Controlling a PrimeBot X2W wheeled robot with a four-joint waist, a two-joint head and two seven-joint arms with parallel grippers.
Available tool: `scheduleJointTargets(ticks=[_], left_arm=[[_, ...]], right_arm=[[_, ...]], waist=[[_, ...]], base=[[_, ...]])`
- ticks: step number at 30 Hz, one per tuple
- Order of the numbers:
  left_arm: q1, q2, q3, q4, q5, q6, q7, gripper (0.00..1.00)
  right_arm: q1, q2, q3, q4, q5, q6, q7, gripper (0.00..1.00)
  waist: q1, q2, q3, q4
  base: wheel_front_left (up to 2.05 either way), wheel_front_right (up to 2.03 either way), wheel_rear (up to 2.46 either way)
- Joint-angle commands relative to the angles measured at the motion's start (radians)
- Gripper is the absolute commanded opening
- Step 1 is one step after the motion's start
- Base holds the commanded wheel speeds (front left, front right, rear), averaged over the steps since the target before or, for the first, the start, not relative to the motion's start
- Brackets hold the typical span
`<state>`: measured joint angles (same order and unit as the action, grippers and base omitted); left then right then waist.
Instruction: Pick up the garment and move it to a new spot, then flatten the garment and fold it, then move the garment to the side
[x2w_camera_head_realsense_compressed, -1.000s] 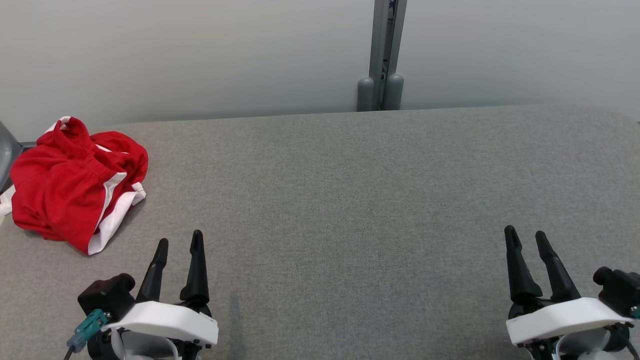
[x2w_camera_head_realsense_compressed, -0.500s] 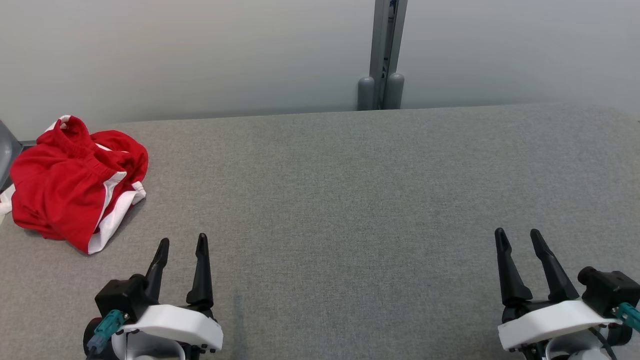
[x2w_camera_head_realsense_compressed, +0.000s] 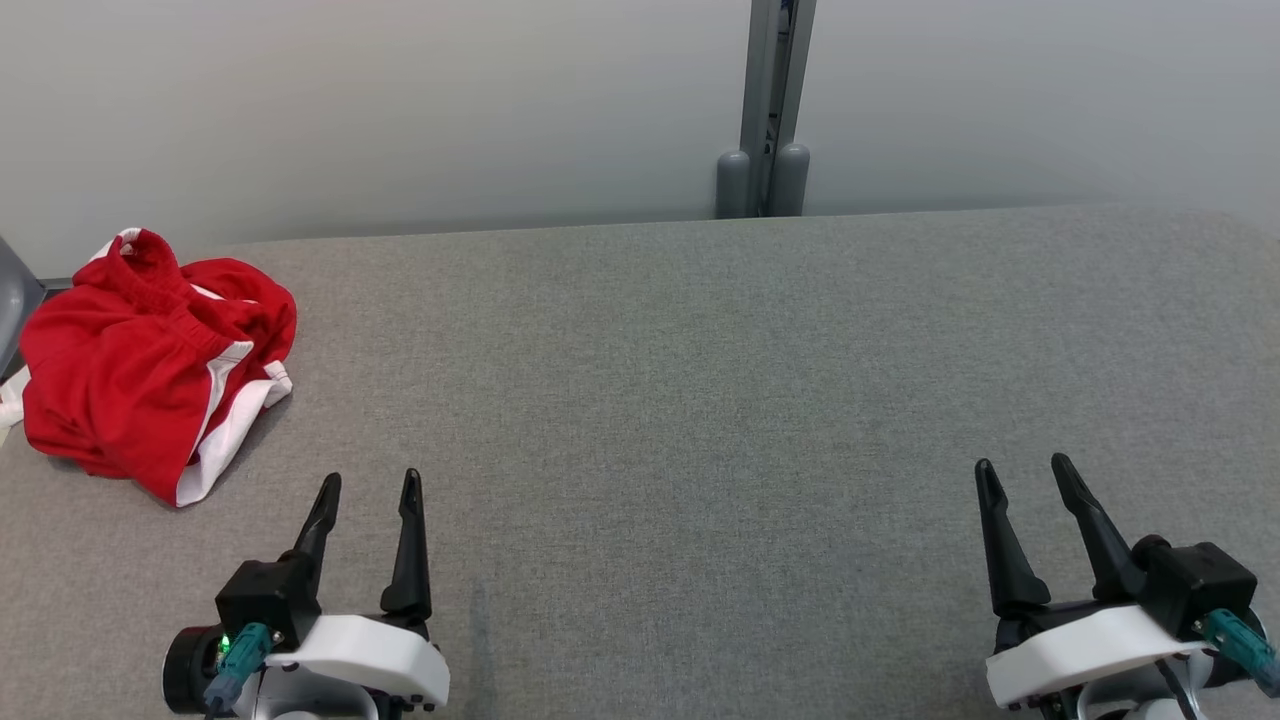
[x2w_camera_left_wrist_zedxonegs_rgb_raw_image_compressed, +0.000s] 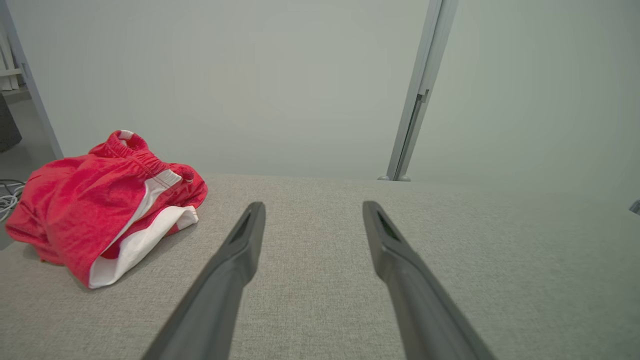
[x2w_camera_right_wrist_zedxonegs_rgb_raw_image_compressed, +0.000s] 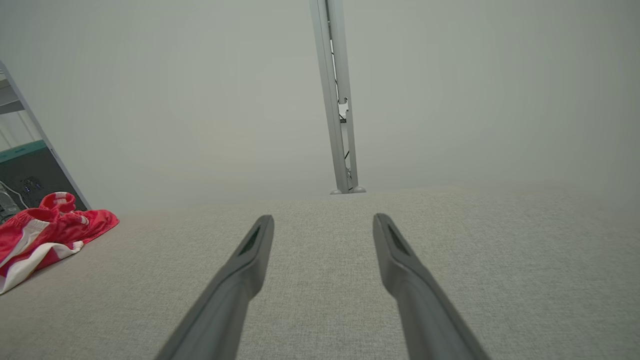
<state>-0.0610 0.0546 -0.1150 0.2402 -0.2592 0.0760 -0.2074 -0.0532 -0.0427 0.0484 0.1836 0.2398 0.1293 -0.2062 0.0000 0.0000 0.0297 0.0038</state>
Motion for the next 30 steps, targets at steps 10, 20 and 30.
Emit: scheduleJointTargets(ticks=[10, 20, 30], left_arm=[[-0.021, 0.003, 0.007, 0.024, 0.078, 0.008, -0.029, 1.00], [-0.017, 0.000, 0.011, 0.034, 0.135, 0.013, -0.045, 1.00], [-0.021, -0.001, 0.012, 0.049, 0.183, 0.012, -0.059, 1.00]], right_arm=[[-0.018, -0.010, -0.011, 0.000, -0.096, 0.002, -0.032, 1.00], [-0.012, -0.011, -0.009, -0.004, -0.155, 0.002, -0.047, 1.00], [-0.011, -0.011, -0.007, -0.002, -0.192, 0.002, -0.062, 1.00]], waist=[[0.0000, 0.0000, 0.003, 0.001], [0.0000, 0.0000, 0.002, 0.002], [0.0000, 0.0000, 0.004, 0.006]], base=[[0.00, 0.00, 0.00], [0.00, 0.00, 0.00], [0.00, 0.00, 0.00]])
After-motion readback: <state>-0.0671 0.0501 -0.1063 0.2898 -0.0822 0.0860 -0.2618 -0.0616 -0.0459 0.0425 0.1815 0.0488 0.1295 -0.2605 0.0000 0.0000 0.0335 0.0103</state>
